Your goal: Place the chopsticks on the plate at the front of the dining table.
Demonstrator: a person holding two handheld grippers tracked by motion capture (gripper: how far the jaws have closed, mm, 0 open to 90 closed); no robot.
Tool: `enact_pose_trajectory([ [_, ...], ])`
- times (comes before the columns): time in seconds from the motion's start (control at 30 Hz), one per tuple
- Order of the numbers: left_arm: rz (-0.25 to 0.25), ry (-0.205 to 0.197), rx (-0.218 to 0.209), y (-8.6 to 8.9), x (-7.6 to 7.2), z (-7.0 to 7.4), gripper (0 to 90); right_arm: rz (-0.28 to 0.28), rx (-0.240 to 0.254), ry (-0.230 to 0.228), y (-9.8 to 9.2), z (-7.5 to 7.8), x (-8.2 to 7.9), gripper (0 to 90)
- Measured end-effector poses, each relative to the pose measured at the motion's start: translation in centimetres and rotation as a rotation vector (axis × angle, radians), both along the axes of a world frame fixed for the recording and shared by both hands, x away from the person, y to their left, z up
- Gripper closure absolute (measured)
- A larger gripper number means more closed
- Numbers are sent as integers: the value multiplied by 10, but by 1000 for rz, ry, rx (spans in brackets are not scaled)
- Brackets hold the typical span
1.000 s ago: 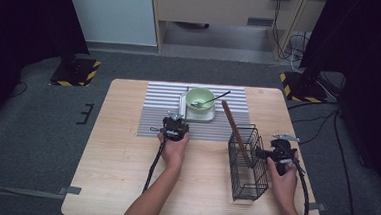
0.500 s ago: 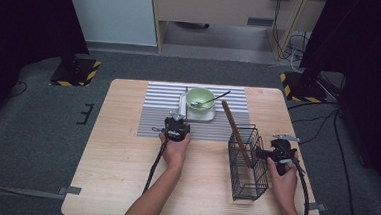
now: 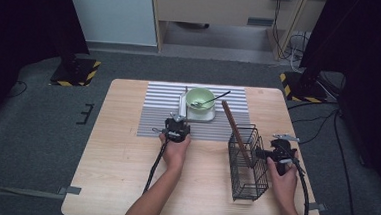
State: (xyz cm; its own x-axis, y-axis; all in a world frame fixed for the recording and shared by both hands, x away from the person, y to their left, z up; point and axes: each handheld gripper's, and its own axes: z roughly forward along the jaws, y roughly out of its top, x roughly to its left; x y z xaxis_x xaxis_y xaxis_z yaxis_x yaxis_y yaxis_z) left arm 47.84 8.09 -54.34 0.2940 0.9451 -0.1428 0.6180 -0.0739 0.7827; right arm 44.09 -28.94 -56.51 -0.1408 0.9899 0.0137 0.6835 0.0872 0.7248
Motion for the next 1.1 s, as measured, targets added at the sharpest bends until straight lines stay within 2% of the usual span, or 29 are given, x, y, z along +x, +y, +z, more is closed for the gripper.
enact_pose_trajectory([
  [0.3, -3, 1, 13, 1, 0, -1, 763, 0, 0, 0, 0, 0, 0, 9],
  [0.63, 0, -8, 21, 2, -1, 0, 693, 0, 0, 0, 0, 0, 0, 9],
  [0.87, -14, -22, 24, 4, -4, 1, 556, 0, 0, 0, 0, 0, 0, 9],
  [1.03, -21, -7, 23, 7, -8, 1, 458, 0, 1, 1, 0, 0, 0, 5],
  [1.1, -28, -7, 25, 9, -10, 3, 446, -2, 4, 4, 0, 0, 0, 4],
])
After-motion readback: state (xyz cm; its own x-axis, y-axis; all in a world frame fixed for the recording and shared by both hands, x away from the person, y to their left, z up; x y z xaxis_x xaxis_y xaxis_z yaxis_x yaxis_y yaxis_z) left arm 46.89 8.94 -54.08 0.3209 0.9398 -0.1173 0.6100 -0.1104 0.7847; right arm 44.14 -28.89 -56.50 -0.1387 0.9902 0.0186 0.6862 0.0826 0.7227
